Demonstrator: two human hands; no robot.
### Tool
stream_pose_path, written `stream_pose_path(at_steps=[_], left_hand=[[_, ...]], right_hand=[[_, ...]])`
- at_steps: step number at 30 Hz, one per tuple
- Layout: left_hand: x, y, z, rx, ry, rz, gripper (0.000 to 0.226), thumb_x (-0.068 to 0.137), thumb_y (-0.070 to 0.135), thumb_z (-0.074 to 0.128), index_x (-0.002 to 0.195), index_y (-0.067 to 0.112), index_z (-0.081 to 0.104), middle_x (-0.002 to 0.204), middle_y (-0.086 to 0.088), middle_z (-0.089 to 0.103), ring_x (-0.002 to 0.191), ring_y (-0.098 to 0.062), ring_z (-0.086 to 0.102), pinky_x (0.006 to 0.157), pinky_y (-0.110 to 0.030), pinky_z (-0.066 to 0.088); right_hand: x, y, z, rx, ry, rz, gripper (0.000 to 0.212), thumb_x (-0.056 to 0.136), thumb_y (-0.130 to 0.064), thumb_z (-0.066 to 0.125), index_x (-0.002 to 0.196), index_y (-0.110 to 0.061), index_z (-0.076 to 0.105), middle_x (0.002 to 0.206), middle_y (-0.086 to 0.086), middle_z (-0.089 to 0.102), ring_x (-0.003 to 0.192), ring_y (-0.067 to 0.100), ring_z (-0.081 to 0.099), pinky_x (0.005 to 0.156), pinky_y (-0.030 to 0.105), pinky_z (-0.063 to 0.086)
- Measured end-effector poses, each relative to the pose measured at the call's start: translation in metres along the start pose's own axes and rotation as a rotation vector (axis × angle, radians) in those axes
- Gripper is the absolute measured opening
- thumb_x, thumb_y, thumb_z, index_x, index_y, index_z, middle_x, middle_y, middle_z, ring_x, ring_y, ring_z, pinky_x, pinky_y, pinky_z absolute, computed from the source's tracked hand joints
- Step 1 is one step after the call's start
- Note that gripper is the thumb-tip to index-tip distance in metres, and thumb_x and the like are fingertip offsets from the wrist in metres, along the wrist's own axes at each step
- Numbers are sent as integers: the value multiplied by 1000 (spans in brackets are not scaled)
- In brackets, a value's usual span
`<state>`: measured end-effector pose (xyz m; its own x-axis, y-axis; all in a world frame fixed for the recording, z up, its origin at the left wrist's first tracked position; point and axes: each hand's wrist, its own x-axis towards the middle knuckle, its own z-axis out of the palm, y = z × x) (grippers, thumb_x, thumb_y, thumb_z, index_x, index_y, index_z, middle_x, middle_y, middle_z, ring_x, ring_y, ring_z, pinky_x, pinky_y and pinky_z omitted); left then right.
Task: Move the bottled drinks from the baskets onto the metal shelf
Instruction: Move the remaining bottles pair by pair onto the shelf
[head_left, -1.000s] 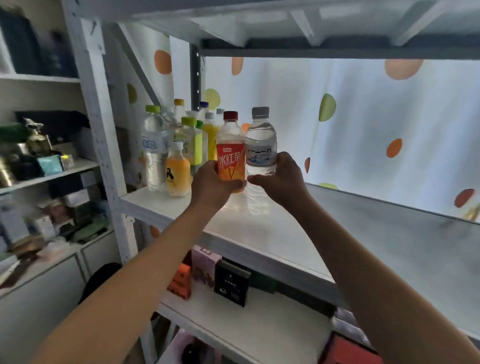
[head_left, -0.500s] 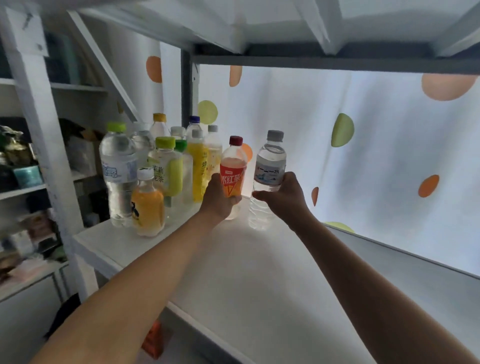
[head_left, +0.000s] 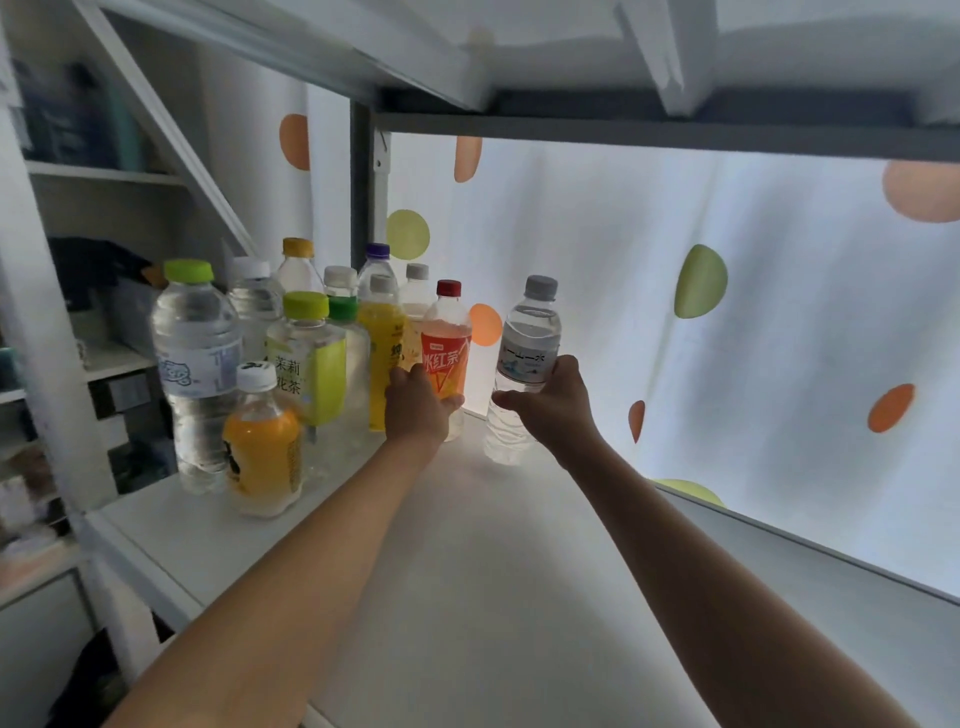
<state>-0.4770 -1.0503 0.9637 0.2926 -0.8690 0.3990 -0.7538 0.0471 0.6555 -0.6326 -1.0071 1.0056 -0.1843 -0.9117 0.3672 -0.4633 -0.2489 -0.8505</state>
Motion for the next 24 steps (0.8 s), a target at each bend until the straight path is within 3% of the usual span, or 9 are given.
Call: stream_pose_path(at_steps=[5, 12, 18, 24], left_hand=[[8, -1, 3, 23, 32, -25, 57, 88, 42, 66, 131, 10, 46, 131, -11, 54, 116, -29, 55, 99, -33, 45], [-3, -12, 10, 73, 195, 88, 67, 87, 46, 65, 136, 9, 39, 128, -13, 58, 111, -30, 62, 92, -35, 51], [2, -19, 11, 80, 148, 145, 62, 91, 47, 59, 135, 9, 38, 129, -12, 57, 111, -28, 62, 90, -33, 52], [5, -25, 10, 39, 129, 173, 55, 93, 39, 60, 135, 10, 39, 131, -13, 56, 113, -30, 60, 91, -35, 51]], right_hand=[[10, 5, 15, 28, 0, 36, 68, 64, -15, 90, 117, -8, 46, 110, 6, 62, 102, 25, 62, 85, 39, 55], [27, 6, 39, 12, 3, 55, 68, 65, -16, 89, 115, -10, 42, 108, 5, 59, 103, 26, 61, 81, 35, 52], [35, 4, 58, -72, 13, 16, 66, 67, -27, 88, 109, -12, 39, 104, -1, 55, 96, 20, 56, 79, 34, 49], [31, 13, 62, -101, 49, -11, 67, 69, -34, 86, 115, -17, 41, 113, -1, 60, 101, 21, 59, 87, 39, 53]])
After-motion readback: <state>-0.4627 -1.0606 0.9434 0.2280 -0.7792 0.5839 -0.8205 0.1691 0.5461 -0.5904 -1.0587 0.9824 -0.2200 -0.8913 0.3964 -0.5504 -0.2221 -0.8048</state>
